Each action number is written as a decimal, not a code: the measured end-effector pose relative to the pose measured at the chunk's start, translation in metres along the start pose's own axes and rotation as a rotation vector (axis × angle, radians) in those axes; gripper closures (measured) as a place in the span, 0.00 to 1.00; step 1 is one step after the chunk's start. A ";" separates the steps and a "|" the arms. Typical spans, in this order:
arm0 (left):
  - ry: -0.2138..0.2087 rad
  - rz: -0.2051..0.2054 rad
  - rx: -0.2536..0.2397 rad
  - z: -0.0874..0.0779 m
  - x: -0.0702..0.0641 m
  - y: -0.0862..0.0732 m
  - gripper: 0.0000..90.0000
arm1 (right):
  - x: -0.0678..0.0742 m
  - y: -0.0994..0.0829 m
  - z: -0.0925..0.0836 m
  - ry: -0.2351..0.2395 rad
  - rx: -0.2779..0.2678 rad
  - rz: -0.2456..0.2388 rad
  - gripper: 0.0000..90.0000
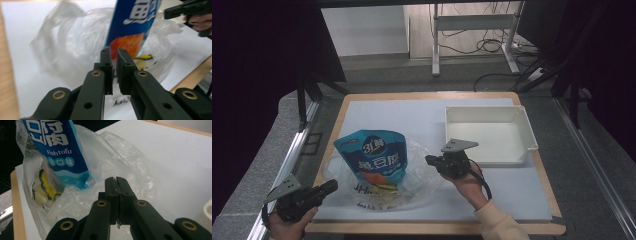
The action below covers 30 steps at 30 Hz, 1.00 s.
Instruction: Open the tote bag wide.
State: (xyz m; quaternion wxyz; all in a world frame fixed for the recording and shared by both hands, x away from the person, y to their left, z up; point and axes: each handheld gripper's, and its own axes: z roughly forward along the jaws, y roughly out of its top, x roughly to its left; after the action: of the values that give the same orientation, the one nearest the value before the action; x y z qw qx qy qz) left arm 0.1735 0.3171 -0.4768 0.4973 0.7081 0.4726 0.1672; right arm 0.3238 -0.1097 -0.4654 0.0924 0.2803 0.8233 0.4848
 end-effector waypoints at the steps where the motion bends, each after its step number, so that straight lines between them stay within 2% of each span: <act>1: 0.021 -0.009 0.007 0.000 0.003 -0.003 0.91 | -0.001 -0.001 -0.001 0.000 -0.002 0.001 0.96; 4: 0.067 -0.034 0.019 0.005 0.013 -0.009 0.86 | -0.002 -0.001 -0.004 0.006 -0.007 0.004 0.95; 7: 0.088 -0.035 0.022 0.012 0.019 -0.012 0.72 | -0.001 0.000 -0.004 0.014 -0.011 0.003 0.91; 9: 0.083 -0.031 0.024 0.016 0.020 -0.014 0.60 | -0.001 0.000 -0.005 0.026 -0.015 -0.004 0.84; 12: 0.086 -0.016 0.029 0.020 0.019 -0.015 0.46 | 0.000 0.001 -0.006 0.037 -0.024 -0.011 0.73; 14: 0.069 -0.014 0.029 0.020 0.019 -0.015 0.38 | 0.001 0.002 -0.008 0.034 -0.033 -0.023 0.65; 17: 0.061 -0.006 0.021 0.017 0.017 -0.017 0.34 | 0.001 0.003 -0.011 0.021 -0.045 -0.022 0.60; 19: 0.062 -0.015 0.009 0.010 0.018 -0.020 0.34 | 0.000 0.003 -0.013 0.014 -0.050 -0.017 0.58; 22: 0.084 -0.029 0.012 0.005 0.022 -0.025 0.34 | -0.001 0.002 -0.015 0.009 -0.048 -0.012 0.56; 25: 0.124 -0.041 0.031 0.005 0.026 -0.030 0.32 | -0.002 0.001 -0.016 0.006 -0.047 -0.007 0.55; 27: 0.126 -0.051 0.037 0.006 0.029 -0.031 0.32 | -0.002 0.001 -0.015 0.006 -0.045 -0.004 0.55; 30: 0.126 -0.043 0.041 0.012 0.030 -0.030 0.31 | -0.002 0.001 -0.015 0.005 -0.043 -0.005 0.55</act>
State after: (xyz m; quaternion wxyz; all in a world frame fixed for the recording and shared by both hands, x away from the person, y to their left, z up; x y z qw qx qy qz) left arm 0.1820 0.3376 -0.5149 0.4553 0.6959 0.5214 0.1912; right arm 0.3194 -0.1212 -0.4572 0.0976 0.2749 0.8135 0.5031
